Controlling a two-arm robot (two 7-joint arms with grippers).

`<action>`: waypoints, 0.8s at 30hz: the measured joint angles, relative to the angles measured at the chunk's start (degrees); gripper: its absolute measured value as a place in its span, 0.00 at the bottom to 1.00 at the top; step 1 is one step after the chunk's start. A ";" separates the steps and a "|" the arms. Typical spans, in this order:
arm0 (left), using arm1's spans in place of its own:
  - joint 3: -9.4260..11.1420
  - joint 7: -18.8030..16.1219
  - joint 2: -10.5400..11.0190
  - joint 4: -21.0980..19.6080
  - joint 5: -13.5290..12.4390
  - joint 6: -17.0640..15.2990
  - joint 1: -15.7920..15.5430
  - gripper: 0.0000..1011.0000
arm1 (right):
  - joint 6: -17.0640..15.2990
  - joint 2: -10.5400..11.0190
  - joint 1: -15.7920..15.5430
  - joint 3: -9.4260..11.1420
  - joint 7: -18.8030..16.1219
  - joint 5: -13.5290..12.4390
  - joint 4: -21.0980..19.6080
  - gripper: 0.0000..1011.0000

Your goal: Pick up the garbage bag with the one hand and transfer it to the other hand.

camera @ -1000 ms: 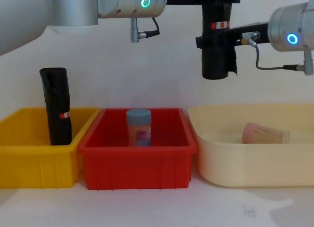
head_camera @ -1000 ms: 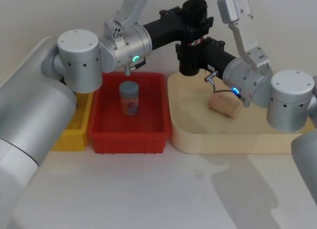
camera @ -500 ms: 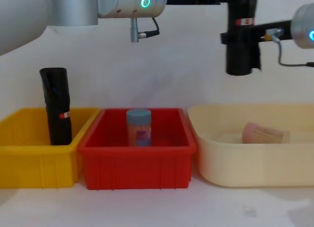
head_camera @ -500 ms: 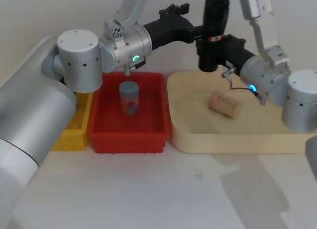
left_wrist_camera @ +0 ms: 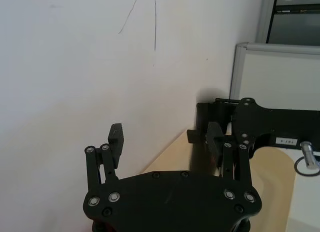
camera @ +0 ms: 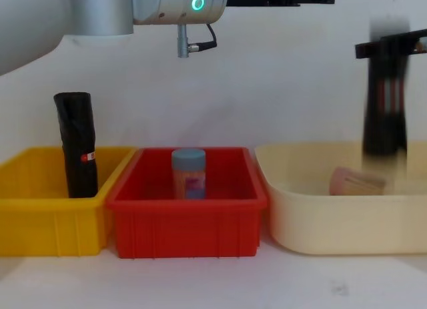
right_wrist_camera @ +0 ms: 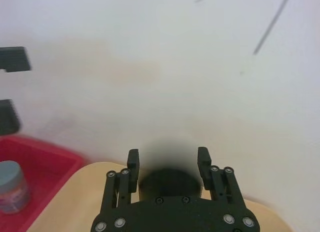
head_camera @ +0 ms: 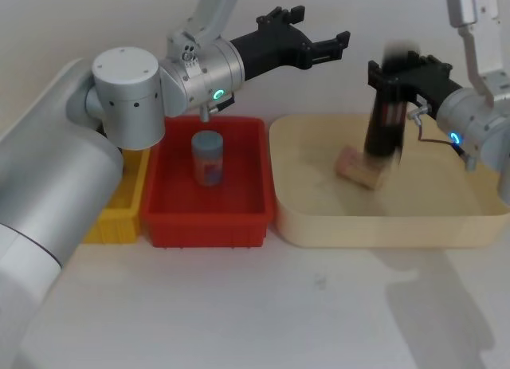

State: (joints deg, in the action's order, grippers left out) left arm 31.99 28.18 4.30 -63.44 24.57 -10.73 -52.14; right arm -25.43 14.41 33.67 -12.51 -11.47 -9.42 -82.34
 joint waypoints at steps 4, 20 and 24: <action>0.00 0.00 0.00 0.00 0.00 0.00 0.00 0.99 | -0.68 0.43 -0.29 0.93 0.45 -0.05 -0.33 0.79; 0.00 0.00 0.00 0.00 -0.01 0.00 0.00 0.99 | -1.70 1.09 -0.76 2.41 1.11 -0.17 -0.86 0.99; 0.00 0.00 0.00 0.00 0.00 0.00 0.00 0.99 | -1.79 1.14 -0.80 2.55 1.18 -0.19 -0.90 0.99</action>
State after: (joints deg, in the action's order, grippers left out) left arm 31.99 28.18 4.30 -63.44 24.56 -10.73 -52.14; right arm -27.23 15.56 32.87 -9.96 -10.29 -9.61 -83.25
